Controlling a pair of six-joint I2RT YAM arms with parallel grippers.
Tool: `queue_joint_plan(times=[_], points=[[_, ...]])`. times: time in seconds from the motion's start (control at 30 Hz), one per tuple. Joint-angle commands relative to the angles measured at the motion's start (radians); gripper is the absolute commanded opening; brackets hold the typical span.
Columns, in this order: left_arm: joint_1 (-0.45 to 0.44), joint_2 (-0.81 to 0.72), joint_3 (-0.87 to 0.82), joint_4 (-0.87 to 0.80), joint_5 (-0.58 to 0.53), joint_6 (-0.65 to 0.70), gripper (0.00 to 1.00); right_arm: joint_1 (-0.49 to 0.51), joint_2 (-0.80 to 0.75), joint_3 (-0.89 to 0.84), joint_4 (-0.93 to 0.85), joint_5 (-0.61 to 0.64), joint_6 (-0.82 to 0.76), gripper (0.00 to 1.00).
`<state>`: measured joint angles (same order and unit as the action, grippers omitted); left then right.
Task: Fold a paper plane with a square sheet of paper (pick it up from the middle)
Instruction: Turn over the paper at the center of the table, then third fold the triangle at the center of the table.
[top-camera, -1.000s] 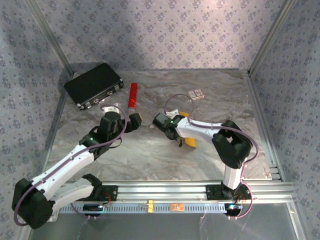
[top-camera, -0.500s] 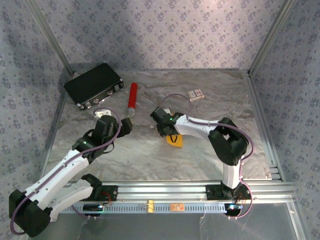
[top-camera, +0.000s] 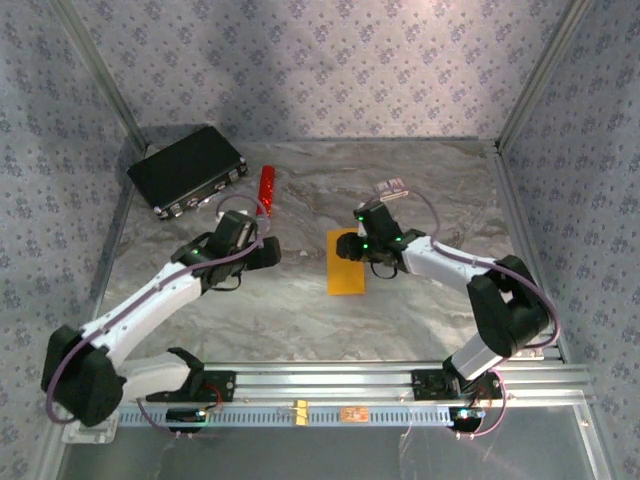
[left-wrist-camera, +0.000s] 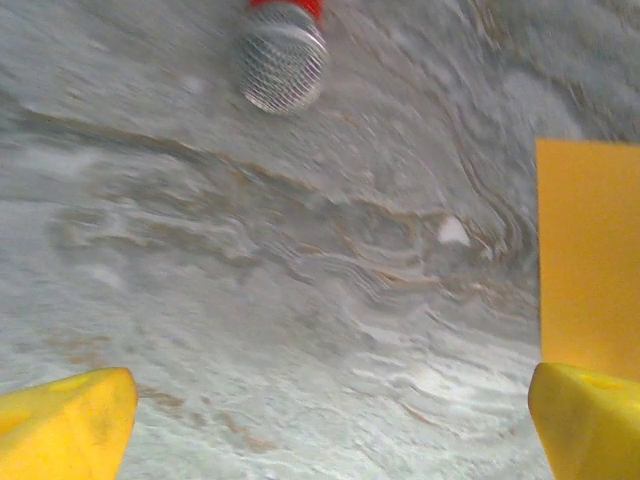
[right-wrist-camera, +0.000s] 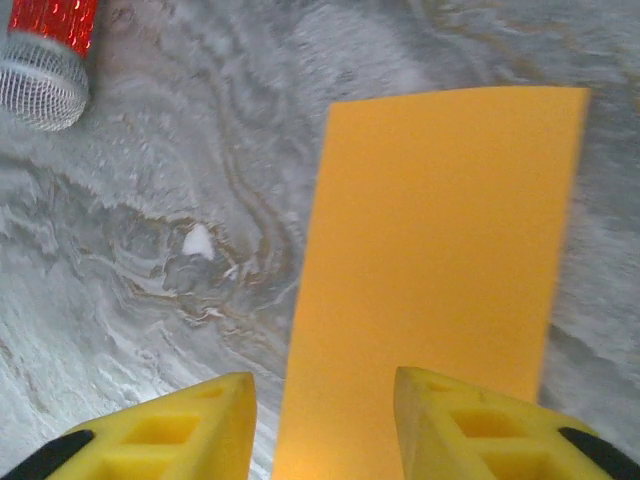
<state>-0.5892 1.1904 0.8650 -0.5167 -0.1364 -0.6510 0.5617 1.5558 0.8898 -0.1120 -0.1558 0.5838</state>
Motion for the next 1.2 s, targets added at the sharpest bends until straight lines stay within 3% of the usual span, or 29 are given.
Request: queue_joint_plan(times=[0.0, 0.17, 0.3, 0.77, 1.17], points=[[-0.001, 0.065, 0.043, 0.06, 0.193, 0.037, 1.0, -0.067, -0.028, -0.094, 0.076, -0.117, 0.084, 0.37], [-0.005, 0.172, 0.058, 0.211, 0.444, 0.056, 1.0, -0.135, -0.037, -0.181, 0.16, -0.21, 0.126, 0.26], [-0.021, 0.265, 0.095, 0.279, 0.55, 0.051, 1.0, -0.155, -0.004, -0.197, 0.208, -0.285, 0.141, 0.19], [-0.05, 0.494, 0.157, 0.417, 0.645, -0.028, 0.98, -0.168, 0.123, -0.172, 0.261, -0.357, 0.153, 0.13], [-0.053, 0.669, 0.244, 0.442, 0.72, -0.079, 0.77, -0.207, 0.19, -0.238, 0.343, -0.418, 0.178, 0.13]])
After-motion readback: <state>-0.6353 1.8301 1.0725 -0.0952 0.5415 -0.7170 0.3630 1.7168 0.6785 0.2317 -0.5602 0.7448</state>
